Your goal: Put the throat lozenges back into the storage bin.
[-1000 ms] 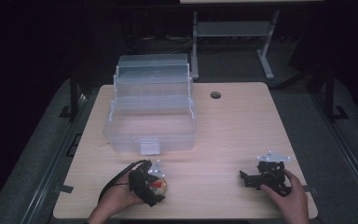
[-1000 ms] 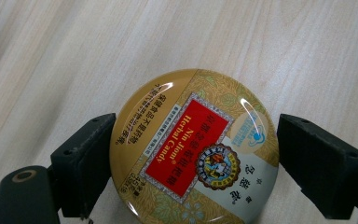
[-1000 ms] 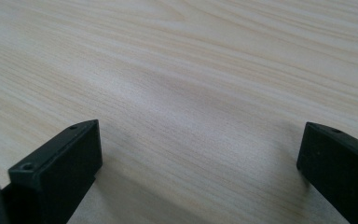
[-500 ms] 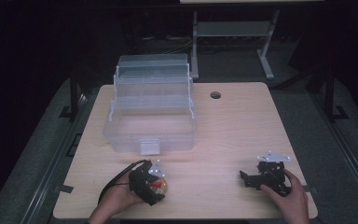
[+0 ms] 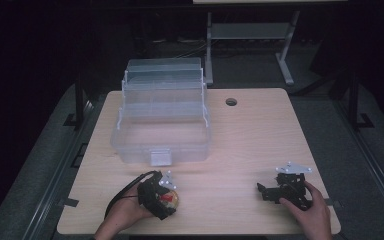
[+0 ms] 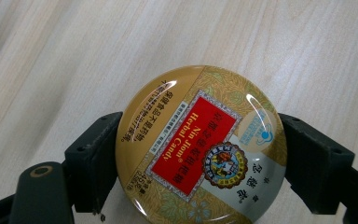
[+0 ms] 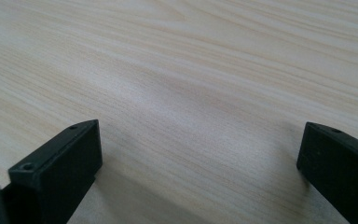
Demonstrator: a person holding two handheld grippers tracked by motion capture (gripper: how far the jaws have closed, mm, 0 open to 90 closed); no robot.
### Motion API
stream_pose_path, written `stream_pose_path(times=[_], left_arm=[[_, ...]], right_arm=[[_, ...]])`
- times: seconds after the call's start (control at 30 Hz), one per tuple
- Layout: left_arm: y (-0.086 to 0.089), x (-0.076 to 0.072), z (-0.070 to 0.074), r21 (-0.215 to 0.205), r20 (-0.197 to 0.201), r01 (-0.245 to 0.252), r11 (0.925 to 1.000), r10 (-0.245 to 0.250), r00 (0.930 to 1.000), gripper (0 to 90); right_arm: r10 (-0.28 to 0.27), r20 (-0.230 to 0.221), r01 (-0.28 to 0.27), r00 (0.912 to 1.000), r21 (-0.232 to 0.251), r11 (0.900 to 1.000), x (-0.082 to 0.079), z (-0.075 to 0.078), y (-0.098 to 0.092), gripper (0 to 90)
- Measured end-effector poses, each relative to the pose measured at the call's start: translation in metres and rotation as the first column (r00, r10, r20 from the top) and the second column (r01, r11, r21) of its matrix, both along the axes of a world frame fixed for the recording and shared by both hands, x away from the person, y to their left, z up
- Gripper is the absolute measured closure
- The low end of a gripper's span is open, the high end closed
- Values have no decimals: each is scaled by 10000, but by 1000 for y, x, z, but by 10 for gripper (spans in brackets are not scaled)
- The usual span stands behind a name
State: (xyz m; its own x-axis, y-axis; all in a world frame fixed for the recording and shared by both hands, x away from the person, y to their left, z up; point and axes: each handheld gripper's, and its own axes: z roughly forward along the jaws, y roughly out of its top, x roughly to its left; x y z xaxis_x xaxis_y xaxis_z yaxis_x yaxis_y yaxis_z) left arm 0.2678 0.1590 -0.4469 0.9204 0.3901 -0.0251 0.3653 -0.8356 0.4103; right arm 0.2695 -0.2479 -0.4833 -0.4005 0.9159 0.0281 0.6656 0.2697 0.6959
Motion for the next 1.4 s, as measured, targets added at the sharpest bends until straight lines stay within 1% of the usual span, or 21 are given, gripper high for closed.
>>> stream_pose_path(times=[0.27, 0.37, 0.67, 0.9, 0.97, 1.07, 1.1, 1.17, 1.23, 1.33, 1.4], left_arm=[[3, 0, 4, -74, -46, -169, 9998, 168, 9998, 194], [6, 1, 6, -63, -4, -173, 9998, 173, 9999, 194], [14, 2, 11, -180, 17, -479, 9987, 480, 9988, 194], [22, 4, 14, -171, 5, -632, 9979, 632, 9980, 194], [24, 4, 15, -253, 17, -783, 9966, 784, 9969, 194], [28, 5, 17, -252, 50, -812, 9964, 813, 9967, 194], [28, 5, 18, -343, 45, -906, 9953, 908, 9959, 194], [31, 6, 19, -352, 46, -950, 9949, 952, 9954, 194], [33, 7, 20, -214, 59, -908, 9956, 910, 9958, 195], [36, 7, 22, -201, 102, -964, 9951, 967, 9953, 195], [39, 8, 23, -263, 90, -1056, 9941, 1059, 9943, 194]], right_arm=[[-1, -2, 1, 10000, 0, 10000, 0, 0, 0, 0], [-1, -3, 1, 10000, -2, 10000, 0, 0, 0, 0], [-4, -4, 4, 10000, 2, 10000, 0, 0, 0, 0], [-5, -5, 5, 10000, 3, 10000, 0, 0, 0, 0], [-4, -4, 4, 10000, 4, 10000, 0, 0, 0, 0], [-5, -5, 5, 10000, 4, 10000, 0, 0, 0, 0], [-5, -4, 5, 10000, 4, 10000, 0, 0, 0, 0], [-4, -3, 4, 10000, 2, 10000, 0, 0, 0, 0], [-3, -5, 3, 10000, 4, 10000, 0, 0, 0, 0], [-5, -5, 5, 10000, 3, 10000, 0, 0, 0, 0], [-4, -4, 4, 10000, 3, 10000, 0, 0, 0, 0]])
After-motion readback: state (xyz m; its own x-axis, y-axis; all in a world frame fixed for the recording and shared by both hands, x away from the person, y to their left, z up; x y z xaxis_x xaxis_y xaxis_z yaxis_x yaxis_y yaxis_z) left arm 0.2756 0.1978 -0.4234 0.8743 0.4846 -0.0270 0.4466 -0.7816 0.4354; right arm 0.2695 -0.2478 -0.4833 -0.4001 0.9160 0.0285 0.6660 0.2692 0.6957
